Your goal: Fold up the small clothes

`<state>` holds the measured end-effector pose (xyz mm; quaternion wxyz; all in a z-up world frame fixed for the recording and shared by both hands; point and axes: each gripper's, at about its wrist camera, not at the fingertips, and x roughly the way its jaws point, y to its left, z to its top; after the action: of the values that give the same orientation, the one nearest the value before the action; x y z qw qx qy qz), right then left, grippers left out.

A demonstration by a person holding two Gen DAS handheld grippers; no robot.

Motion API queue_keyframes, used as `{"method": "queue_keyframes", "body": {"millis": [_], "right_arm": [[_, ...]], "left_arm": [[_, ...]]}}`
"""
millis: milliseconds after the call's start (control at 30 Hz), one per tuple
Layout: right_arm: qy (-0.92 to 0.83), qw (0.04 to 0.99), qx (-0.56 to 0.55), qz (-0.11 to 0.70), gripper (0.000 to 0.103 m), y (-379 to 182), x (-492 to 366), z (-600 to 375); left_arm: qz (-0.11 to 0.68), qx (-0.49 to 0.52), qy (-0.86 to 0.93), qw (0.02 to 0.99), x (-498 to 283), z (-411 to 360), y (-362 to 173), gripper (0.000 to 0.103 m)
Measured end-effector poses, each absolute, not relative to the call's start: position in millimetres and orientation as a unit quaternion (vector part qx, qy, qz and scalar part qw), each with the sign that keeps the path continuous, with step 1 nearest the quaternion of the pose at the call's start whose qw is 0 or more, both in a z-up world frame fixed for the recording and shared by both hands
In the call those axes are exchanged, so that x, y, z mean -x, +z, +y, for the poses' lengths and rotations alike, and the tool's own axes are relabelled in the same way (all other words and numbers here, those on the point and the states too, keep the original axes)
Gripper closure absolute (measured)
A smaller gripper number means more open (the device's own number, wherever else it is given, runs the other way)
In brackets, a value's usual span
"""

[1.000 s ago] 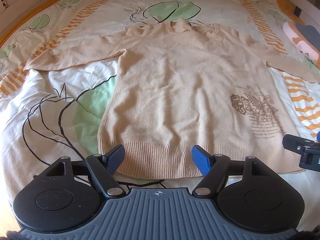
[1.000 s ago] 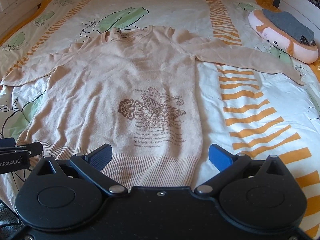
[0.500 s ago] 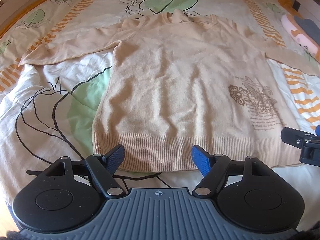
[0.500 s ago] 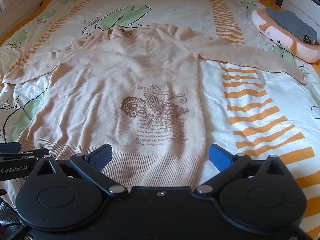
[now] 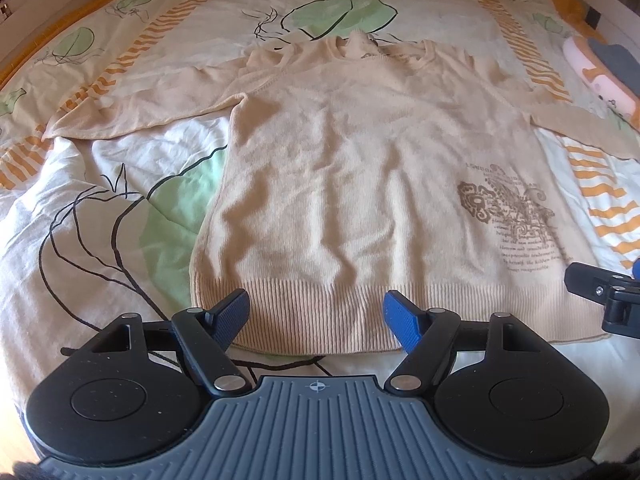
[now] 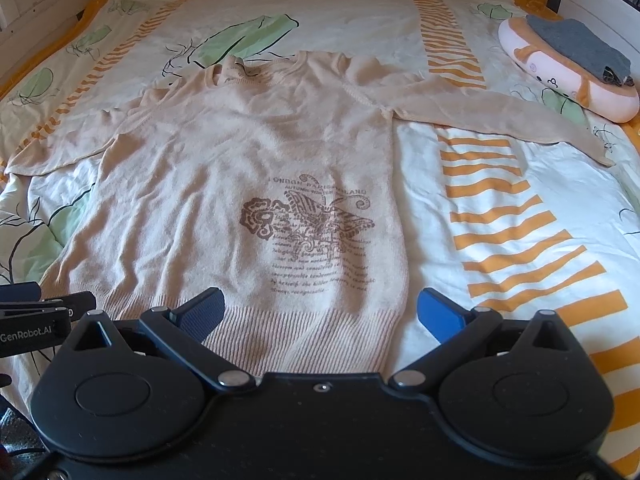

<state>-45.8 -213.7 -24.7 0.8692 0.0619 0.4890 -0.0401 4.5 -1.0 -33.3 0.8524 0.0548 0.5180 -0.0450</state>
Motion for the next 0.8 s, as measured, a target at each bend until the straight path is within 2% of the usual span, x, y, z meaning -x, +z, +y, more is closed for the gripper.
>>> {"method": "queue_keyframes", "body": {"millis": [67, 233, 333, 400, 500, 533, 600, 733, 800], "right_arm": [[-0.037, 0.870, -0.068, 0.487, 0.001, -24, 47, -215], [-0.026, 0.869, -0.089, 0.486, 0.001, -25, 50, -218], [-0.022, 0.869, -0.099, 0.484, 0.002, -25, 51, -221], [-0.017, 0.869, -0.107, 0.482, 0.008, -26, 51, -223], [-0.010, 0.863, -0.112, 0.492, 0.012, -30, 49, -224], [-0.005, 0.861, -0.114, 0.496, 0.014, -32, 47, -224], [0.004, 0.860, -0.109, 0.499, 0.028, -35, 42, -225], [0.019, 0.871, -0.073, 0.485, 0.037, -35, 25, -225], [0.024, 0.882, -0.054, 0.467, 0.050, -33, 13, -228]], "left_arm": [[0.516, -0.051, -0.045, 0.854, -4, 0, -32, 0.031], [0.510, -0.036, -0.049, 0.858, -5, 4, -30, 0.044], [0.512, -0.024, -0.053, 0.857, -7, 6, -30, 0.047], [0.512, -0.016, -0.056, 0.857, -8, 7, -31, 0.049], [0.512, -0.012, -0.059, 0.857, -10, 7, -32, 0.054], [0.510, -0.011, -0.063, 0.858, -11, 7, -32, 0.054], [0.507, -0.009, -0.070, 0.859, -15, 6, -31, 0.054], [0.483, -0.034, -0.076, 0.871, -31, 2, -25, 0.054], [0.467, -0.049, -0.077, 0.880, -45, 1, -21, 0.054]]}}
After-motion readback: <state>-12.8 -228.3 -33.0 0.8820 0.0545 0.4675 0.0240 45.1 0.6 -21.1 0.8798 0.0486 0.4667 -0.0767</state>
